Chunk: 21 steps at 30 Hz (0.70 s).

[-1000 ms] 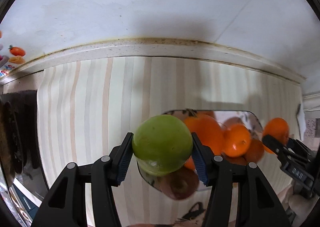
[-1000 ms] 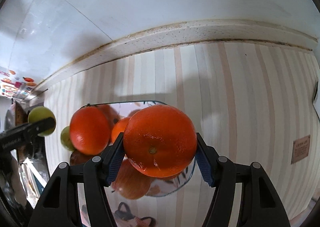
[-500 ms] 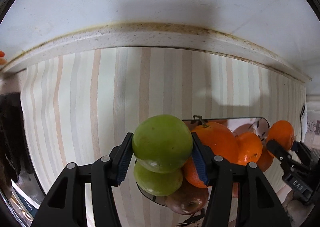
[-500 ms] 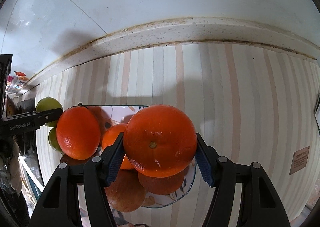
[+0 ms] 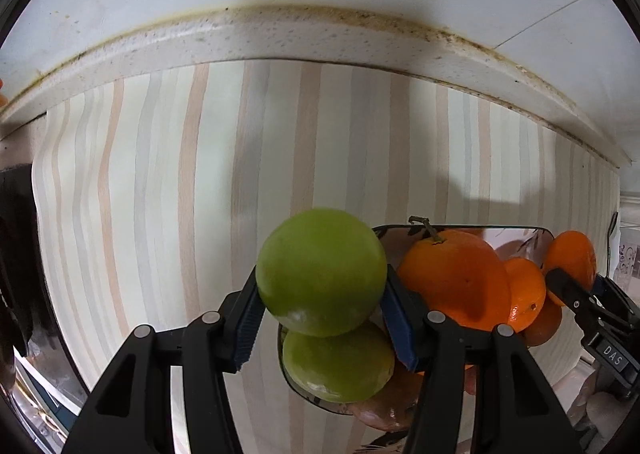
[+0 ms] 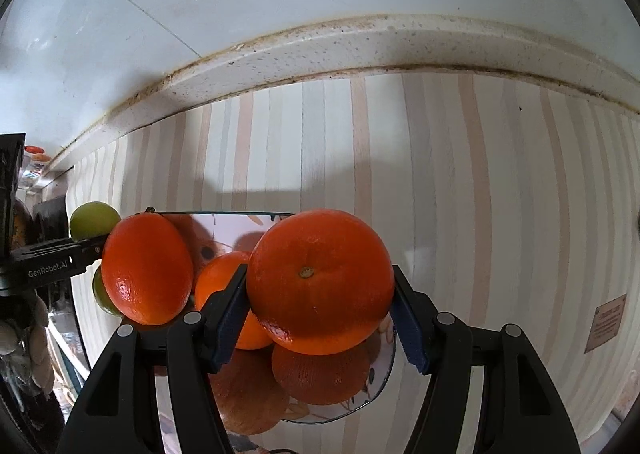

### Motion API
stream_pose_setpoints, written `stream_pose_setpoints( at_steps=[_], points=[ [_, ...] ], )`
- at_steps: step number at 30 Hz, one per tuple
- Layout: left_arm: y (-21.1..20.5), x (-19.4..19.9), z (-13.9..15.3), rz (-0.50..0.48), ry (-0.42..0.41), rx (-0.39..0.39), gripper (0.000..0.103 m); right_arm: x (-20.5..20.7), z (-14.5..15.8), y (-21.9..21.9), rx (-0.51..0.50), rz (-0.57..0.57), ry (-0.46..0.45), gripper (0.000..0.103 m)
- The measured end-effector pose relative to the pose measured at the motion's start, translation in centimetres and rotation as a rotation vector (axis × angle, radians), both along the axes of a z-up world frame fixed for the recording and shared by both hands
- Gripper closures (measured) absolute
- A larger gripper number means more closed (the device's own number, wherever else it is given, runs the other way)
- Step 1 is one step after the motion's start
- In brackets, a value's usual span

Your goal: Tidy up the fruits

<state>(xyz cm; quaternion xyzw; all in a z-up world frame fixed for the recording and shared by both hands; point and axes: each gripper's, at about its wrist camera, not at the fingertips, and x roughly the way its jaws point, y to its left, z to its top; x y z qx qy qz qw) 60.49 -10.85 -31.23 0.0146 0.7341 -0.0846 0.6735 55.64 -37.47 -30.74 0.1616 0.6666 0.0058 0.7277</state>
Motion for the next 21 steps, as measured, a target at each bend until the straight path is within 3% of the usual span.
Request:
stream_pose_setpoints(
  at_steps=[11,17,21],
  points=[
    [1.1,0.5,0.8,-0.004,-0.006,0.002,0.05,0.1,0.7,-0.2,0.03,-0.014,0.0,0.031],
    [5.0,2.8,2.9,0.129,-0.129,-0.011,0.05,-0.1,2.1,-0.4,0.037,-0.041,-0.062,0.025],
    [6.7,4.3,1.5,0.186,-0.109,-0.022,0.05,-0.3,2.5,0.3,-0.001,-0.044,-0.099,0.022]
  ],
)
